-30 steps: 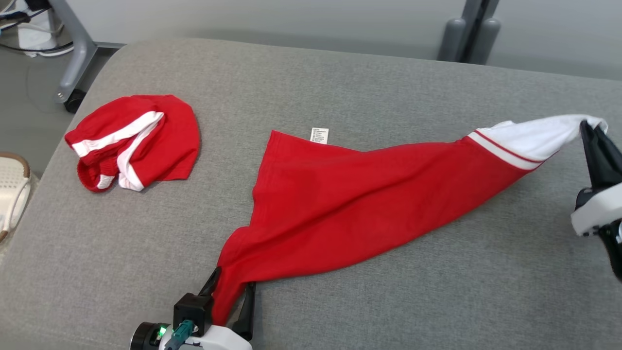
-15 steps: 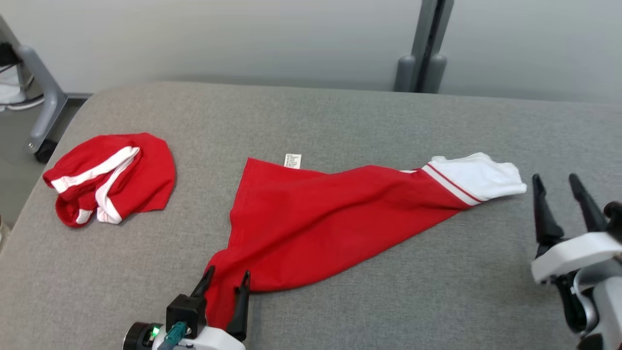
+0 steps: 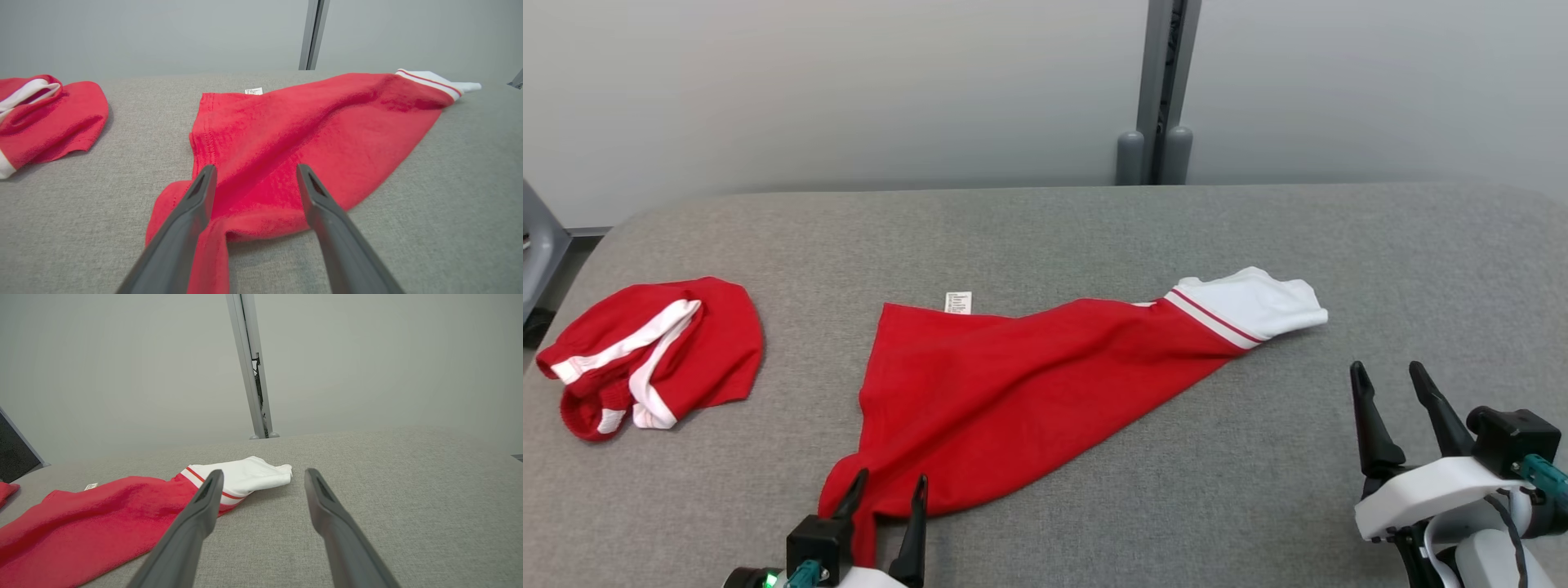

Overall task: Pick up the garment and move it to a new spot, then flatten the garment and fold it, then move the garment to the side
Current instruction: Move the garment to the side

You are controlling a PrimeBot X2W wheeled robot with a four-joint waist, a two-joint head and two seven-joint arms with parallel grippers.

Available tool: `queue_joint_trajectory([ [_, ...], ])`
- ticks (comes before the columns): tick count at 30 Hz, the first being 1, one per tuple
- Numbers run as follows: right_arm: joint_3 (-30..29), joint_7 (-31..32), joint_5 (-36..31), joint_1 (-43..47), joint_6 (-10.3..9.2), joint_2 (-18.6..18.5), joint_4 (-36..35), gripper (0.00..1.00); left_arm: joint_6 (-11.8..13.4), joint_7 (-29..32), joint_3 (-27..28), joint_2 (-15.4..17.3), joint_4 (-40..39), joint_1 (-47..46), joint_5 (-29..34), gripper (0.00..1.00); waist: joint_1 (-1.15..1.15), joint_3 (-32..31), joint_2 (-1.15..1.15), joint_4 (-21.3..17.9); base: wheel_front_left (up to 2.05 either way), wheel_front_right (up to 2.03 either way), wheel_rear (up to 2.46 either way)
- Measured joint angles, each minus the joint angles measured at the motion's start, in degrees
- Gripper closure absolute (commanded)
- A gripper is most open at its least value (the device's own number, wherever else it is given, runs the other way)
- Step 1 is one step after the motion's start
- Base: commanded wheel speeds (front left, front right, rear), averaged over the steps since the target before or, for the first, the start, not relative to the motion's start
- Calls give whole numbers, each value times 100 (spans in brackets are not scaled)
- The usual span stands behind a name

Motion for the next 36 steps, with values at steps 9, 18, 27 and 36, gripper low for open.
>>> queue_joint_trajectory([
  [9, 187, 0, 31, -40, 0, 76, -107, 0, -26, 0, 304, -3, 98, -741, 78, 0, 0, 305, 0, -223, 0, 0, 0],
  [18, 457, 0, 85, -410, 0, 90, -172, 0, -118, 266, 526, 279, 1782, -2728, 151, 0, 0, 822, 0, -489, 0, 0, 0],
  [27, 648, 0, 134, -726, 0, 133, -245, 0, -77, 747, 600, 569, 3080, -3897, 102, 0, 0, 1363, 0, -885, 0, 0, 0],
  [36, 625, 0, 135, -842, 0, 124, -302, 0, 27, 740, 588, 613, 3843, -4167, 53, 92, 0, 1630, 0, -1078, 0, 0, 0],
])
